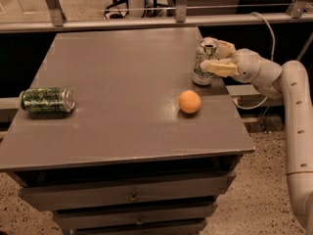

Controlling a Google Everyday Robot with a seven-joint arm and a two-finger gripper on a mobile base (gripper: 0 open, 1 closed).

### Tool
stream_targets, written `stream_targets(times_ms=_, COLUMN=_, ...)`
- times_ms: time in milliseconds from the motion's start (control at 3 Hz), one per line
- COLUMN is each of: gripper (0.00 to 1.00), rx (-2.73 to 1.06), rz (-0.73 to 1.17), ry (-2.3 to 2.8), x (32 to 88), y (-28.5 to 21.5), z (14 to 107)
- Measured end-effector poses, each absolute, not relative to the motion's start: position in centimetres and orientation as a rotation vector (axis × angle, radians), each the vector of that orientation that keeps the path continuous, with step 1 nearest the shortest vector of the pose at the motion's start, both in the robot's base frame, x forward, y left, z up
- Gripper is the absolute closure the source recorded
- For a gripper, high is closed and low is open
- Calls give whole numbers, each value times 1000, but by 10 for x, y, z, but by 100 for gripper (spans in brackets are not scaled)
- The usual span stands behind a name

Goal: Place 7up can upright

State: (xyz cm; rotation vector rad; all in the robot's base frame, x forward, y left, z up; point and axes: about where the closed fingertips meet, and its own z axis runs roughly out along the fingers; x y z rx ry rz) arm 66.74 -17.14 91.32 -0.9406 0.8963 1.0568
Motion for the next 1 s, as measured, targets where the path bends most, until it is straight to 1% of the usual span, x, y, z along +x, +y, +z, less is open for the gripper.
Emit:
stream_targets(times_ms=333, gripper=0, rx=-944, rz=1042, ry=893, x=666, y=-176, z=913)
stream_targets(times_ms=667, gripper=0, rx=-949, rz=1027, ry=917, x=663, y=-189, z=919)
stream_targets(times_ms=1000, gripper=0, rx=-939, rz=974, ry=968, x=657, y=-222, z=939)
